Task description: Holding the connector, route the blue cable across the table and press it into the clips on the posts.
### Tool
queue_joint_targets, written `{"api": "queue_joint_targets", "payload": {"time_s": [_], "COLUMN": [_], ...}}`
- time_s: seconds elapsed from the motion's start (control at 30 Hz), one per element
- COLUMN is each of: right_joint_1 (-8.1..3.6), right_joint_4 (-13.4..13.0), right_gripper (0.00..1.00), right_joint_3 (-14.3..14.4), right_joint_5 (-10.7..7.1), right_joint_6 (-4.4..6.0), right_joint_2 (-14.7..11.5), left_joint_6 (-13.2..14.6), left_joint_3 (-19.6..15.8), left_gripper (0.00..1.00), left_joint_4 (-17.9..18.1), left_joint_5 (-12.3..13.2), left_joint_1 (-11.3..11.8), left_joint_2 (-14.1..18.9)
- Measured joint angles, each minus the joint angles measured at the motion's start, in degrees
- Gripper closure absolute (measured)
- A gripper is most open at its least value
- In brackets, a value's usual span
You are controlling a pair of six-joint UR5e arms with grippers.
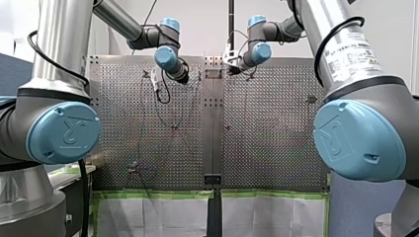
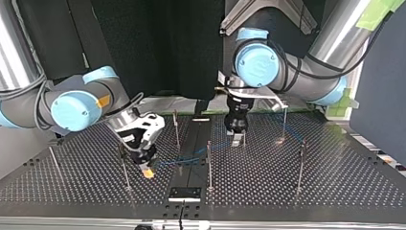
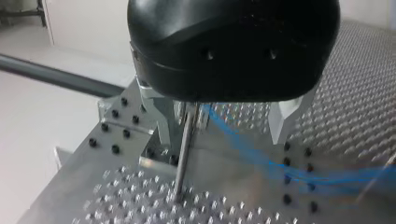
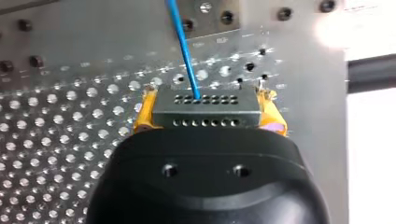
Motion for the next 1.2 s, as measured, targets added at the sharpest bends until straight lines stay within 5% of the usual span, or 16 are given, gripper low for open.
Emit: {"api": "queue_joint_targets", "payload": {"time_s": [0.2,0.47,0.7,1.2], "right_joint_1": [0.11,0.05,-0.22,-0.24], "right_joint_4": [0.07,0.20,0.26,0.26], "right_gripper": [1.00,1.00,1.00,1.00], "right_joint_3": [0.01,0.06,0.32,0.51], "right_joint_5": [0.15,0.18,0.74,0.98], "right_joint_6": [0.08,0.09,0.09,0.11], "right_joint_2": [-0.21,-0.19,-0.10,0.00], "left_joint_6": [-0.69,-1.74,-2.14,0.97], "left_joint_3": [-0.60,-0.40,2.55,10.05], "left_gripper": [0.00,0.00,0.00,0.00], "left_joint_4": [-2.19,-0.21,1.58,-5.16], "left_joint_5": [2.16,2.78,-0.16,-7.66], "left_joint_1": [-1.58,-3.66,-7.10,-14.28], "left_joint_2": [3.06,4.06,2.19,-5.22]}}
